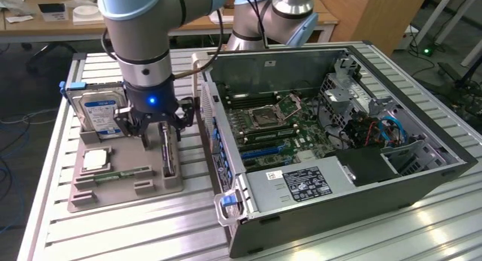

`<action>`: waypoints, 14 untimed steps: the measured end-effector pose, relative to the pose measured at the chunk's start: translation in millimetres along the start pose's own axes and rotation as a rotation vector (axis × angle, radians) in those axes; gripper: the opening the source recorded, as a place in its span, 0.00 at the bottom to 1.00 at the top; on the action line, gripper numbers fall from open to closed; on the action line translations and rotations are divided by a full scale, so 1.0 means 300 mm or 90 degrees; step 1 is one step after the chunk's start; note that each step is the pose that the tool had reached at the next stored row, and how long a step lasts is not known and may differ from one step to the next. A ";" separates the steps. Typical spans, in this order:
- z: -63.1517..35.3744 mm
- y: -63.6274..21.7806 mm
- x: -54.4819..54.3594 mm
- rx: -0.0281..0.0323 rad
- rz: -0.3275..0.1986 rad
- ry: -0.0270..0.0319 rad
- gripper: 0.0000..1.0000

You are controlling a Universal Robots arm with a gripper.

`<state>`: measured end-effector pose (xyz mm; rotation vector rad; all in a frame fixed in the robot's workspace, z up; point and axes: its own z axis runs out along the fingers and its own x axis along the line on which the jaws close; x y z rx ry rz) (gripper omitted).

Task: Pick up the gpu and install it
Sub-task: 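Pick up the gpu and move the gpu toward the slot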

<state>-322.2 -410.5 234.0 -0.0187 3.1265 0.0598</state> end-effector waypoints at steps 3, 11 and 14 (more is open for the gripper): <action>0.019 0.002 0.000 0.0000 0.000 0.0000 0.72; 0.067 -0.002 0.001 0.0000 0.000 0.0000 0.72; 0.076 -0.003 0.001 0.0001 0.000 0.0001 0.72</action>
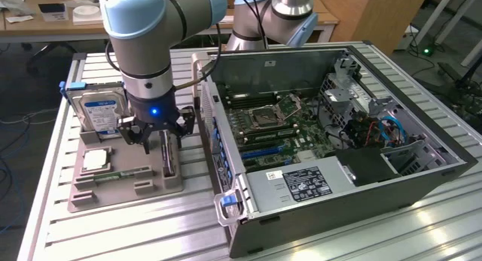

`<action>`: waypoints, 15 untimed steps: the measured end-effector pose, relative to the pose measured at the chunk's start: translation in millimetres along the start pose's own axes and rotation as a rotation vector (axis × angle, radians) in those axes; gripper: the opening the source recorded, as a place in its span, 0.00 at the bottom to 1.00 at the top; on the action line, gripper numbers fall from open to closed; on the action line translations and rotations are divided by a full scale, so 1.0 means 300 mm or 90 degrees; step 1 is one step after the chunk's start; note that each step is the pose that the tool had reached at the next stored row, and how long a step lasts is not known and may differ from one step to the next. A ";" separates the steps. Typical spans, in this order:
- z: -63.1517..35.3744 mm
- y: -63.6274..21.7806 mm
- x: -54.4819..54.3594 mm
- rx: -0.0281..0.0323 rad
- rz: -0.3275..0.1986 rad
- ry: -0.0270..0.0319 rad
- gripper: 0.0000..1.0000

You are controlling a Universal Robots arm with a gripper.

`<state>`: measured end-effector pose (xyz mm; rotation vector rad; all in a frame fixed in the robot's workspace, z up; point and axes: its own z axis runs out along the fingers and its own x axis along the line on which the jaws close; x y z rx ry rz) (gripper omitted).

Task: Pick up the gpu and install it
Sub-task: 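Pick up the gpu and move the gpu toward the slot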

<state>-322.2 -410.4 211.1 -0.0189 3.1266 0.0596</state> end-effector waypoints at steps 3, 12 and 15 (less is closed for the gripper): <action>0.000 0.000 0.000 0.0000 0.000 0.0000 0.72; 0.003 0.001 -0.017 0.0010 0.013 -0.0005 0.72; 0.004 0.001 -0.017 0.0012 0.026 -0.0009 0.72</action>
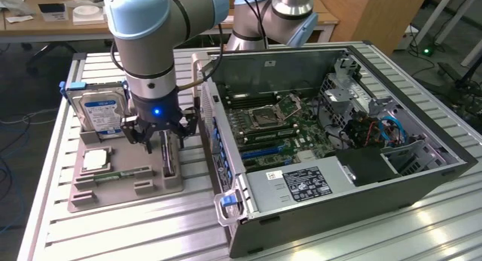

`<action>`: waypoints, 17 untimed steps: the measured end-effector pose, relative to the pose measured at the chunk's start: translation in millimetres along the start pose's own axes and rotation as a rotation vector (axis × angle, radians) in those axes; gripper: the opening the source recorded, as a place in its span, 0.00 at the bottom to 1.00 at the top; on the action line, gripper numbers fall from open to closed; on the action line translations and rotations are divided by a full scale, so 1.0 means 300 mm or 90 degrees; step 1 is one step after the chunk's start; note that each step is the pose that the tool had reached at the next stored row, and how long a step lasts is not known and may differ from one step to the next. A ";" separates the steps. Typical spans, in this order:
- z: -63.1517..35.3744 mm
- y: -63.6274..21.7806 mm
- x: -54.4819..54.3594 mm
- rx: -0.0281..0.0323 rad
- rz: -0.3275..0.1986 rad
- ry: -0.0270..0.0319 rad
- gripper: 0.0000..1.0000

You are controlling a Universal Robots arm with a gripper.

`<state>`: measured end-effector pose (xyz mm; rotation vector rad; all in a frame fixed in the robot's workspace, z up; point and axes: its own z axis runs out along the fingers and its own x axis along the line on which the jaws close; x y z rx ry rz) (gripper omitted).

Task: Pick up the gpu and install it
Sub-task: 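Pick up the gpu and move the gpu toward the slot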

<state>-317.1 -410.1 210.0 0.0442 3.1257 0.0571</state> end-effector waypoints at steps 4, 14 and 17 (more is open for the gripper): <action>0.000 0.000 0.000 -0.0001 0.000 -0.0001 0.72; -0.001 0.001 0.005 0.0004 0.000 -0.0008 0.55; -0.002 0.001 0.005 0.0025 0.000 -0.0010 0.55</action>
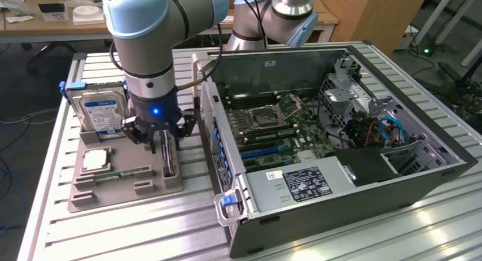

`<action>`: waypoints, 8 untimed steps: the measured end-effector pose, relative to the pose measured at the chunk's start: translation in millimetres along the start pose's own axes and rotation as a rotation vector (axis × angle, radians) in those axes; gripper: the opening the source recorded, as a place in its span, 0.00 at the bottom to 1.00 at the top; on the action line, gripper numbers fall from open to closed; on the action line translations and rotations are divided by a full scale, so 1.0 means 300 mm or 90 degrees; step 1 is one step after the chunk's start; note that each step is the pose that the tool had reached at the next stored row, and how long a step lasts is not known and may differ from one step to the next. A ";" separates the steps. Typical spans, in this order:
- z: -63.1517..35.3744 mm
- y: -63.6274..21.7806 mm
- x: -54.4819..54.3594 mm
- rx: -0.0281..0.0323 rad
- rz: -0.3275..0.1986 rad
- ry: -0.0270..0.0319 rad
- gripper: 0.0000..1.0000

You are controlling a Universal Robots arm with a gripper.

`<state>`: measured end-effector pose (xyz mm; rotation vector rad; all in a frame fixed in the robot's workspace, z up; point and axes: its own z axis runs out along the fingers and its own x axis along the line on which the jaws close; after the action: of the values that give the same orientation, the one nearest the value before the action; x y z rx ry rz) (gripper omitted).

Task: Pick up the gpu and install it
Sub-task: 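Pick up the gpu and move the gpu toward the slot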

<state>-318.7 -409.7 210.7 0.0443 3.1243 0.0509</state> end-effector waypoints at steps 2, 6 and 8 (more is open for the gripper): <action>0.000 0.000 -0.002 0.0000 0.000 0.0000 0.55; -0.004 0.000 -0.002 0.0001 0.000 0.0002 0.41; -0.012 0.001 -0.003 0.0001 0.000 0.0007 0.41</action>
<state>-318.0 -409.7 214.3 0.0444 3.1254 0.0507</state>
